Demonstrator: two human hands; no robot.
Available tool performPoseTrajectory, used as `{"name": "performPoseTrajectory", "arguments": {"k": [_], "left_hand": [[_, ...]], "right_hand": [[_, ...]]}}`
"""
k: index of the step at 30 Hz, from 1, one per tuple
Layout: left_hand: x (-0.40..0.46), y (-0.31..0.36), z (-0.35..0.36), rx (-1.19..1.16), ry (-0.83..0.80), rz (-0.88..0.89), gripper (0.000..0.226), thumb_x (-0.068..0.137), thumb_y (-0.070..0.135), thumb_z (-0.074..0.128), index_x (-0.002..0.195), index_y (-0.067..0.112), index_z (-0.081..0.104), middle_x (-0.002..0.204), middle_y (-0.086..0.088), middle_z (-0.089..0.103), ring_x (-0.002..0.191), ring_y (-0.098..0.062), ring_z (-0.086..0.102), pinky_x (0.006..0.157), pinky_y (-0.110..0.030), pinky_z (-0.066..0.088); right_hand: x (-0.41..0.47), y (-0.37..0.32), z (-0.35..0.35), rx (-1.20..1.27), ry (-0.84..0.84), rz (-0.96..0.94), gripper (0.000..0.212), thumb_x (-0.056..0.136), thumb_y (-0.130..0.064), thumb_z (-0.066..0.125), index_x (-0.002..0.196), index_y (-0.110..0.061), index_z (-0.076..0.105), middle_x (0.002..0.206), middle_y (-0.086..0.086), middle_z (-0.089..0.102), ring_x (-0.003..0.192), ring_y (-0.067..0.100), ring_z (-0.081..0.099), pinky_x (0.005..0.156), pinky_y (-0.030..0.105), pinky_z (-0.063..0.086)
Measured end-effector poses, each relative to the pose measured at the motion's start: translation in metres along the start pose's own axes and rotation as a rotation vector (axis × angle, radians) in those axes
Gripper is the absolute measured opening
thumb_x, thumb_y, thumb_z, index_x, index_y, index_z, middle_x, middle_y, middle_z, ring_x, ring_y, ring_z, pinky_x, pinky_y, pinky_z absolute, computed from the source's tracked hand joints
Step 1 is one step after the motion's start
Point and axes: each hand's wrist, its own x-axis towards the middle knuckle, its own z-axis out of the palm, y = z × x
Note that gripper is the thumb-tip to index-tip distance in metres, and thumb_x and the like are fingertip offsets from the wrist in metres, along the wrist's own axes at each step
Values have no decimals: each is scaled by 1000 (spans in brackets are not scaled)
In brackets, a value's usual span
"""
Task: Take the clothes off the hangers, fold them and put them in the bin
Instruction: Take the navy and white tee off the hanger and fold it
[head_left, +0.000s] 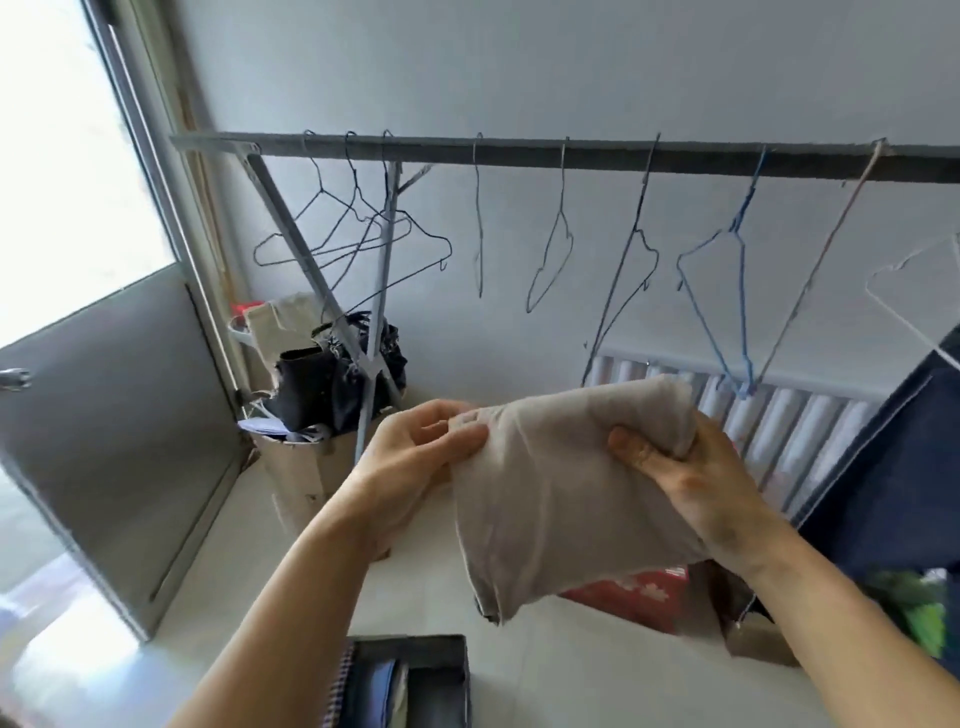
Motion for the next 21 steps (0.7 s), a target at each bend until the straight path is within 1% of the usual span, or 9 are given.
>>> {"name": "performPoseTrajectory", "arguments": {"k": [3, 6, 8, 11, 13, 15, 17, 19, 21], "left_hand": [[-6, 9, -38, -42, 177, 95, 5, 86, 15, 67, 87, 11, 69, 71, 3, 64, 64, -8, 58, 59, -16, 49], [-5, 12, -80, -268, 307, 86, 6, 77, 25, 69, 75, 19, 68, 67, 3, 59, 60, -10, 53, 55, -21, 48], [-4, 10, -111, -365, 349, -20, 19, 76, 35, 71, 81, 17, 71, 76, -2, 65, 69, -17, 59, 66, -29, 54], [-17, 5, -156, -321, 199, -255, 58, 68, 59, 66, 96, 10, 78, 102, -17, 73, 91, -29, 70, 89, -43, 56], [-26, 0, -181, -196, 145, -271, 52, 66, 51, 77, 92, 7, 78, 100, -19, 74, 87, -28, 71, 83, -41, 58], [-29, -6, -208, -100, 247, -231, 45, 68, 34, 84, 96, 0, 73, 97, -20, 74, 83, -27, 72, 75, -36, 61], [-29, -14, -234, -91, 340, -216, 38, 71, 24, 81, 95, -3, 71, 92, -19, 74, 80, -26, 73, 68, -32, 60], [-28, -22, -252, -95, 412, -216, 35, 70, 20, 82, 95, -3, 70, 91, -18, 75, 80, -26, 74, 66, -31, 59], [-26, -36, -271, -94, 514, -212, 34, 72, 15, 83, 98, -2, 69, 88, -15, 76, 78, -24, 75, 62, -29, 59]], "right_hand": [[13, -6, 52, 72, -41, 50, 29, 71, -39, 70, 96, -25, 70, 85, -15, 75, 80, 1, 69, 68, 14, 51], [27, -11, 107, 169, -63, 101, 33, 70, -44, 69, 97, -24, 71, 89, -7, 76, 84, 12, 71, 75, 32, 53], [37, -13, 146, 191, -81, 130, 39, 70, -48, 69, 97, -21, 72, 89, -3, 76, 86, 16, 72, 74, 34, 53], [55, -12, 200, 216, -88, 193, 50, 69, -60, 72, 95, -17, 74, 88, 0, 77, 86, 19, 73, 79, 39, 54], [63, -9, 229, 206, -133, 262, 62, 67, -69, 71, 101, -17, 73, 90, 1, 77, 89, 23, 73, 81, 40, 55], [70, -3, 260, 289, -188, 347, 52, 77, -56, 66, 101, -11, 72, 87, 6, 77, 83, 24, 74, 70, 34, 57], [73, 4, 290, 313, -236, 409, 42, 86, -45, 63, 98, -6, 71, 79, 4, 77, 73, 15, 74, 61, 26, 58], [77, 14, 315, 269, -239, 429, 35, 87, -43, 64, 94, -9, 69, 64, -8, 73, 61, 0, 69, 54, 14, 52], [83, 30, 339, 243, -293, 462, 49, 76, -54, 70, 104, -14, 68, 75, -9, 76, 76, 2, 71, 69, 19, 56]]}}
